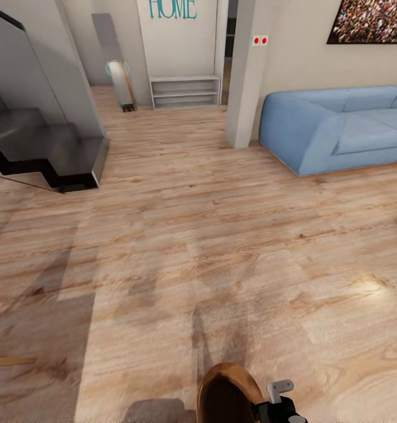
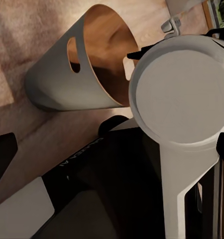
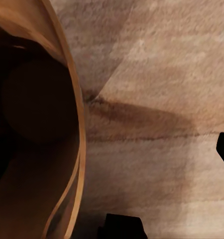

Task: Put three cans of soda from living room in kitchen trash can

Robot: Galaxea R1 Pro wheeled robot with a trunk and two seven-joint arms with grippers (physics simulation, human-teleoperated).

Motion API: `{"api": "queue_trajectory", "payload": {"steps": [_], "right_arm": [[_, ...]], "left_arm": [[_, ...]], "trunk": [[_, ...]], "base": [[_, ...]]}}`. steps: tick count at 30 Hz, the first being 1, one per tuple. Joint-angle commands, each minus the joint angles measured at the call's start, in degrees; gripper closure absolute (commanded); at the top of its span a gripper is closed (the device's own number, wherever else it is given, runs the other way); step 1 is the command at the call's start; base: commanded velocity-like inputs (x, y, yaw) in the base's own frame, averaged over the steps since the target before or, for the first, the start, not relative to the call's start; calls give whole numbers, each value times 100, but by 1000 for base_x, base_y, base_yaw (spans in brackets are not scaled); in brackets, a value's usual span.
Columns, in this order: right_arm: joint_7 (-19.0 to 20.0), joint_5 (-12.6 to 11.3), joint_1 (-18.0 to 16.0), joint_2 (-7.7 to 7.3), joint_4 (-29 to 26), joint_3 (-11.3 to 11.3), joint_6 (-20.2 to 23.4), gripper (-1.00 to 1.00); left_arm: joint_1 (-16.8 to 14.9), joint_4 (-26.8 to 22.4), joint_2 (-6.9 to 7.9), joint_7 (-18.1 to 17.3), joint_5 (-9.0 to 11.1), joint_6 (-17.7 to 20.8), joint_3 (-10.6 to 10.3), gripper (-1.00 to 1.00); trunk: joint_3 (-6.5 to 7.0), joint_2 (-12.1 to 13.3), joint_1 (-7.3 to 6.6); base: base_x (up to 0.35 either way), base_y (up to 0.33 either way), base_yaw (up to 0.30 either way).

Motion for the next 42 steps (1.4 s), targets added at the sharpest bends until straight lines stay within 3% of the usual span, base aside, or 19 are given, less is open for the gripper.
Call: {"api": "queue_trajectory", "payload": {"steps": [1, 8, 12, 16, 42], "right_arm": [[0, 0, 0, 1, 0, 1, 0, -100], [0, 0, 0, 4, 0, 4, 0, -100], [0, 0, 0, 1, 0, 4, 0, -100], [0, 0, 0, 3, 0, 5, 0, -100], [0, 0, 0, -3, 0, 5, -7, -100]], "left_arm": [[0, 0, 0, 0, 0, 0, 0, -100], [0, -1, 0, 0, 0, 1, 0, -100], [0, -1, -1, -12, 0, 0, 0, -100], [0, -1, -1, -16, 0, 0, 0, -100], [0, -1, -1, -18, 0, 0, 0, -100]], "trunk": [[-6, 0, 0], [-19, 0, 0], [-110, -160, 88], [-134, -160, 88], [-145, -160, 88]], "base": [[0, 0, 0], [0, 0, 0], [0, 0, 0], [0, 0, 0], [0, 0, 0]]}}
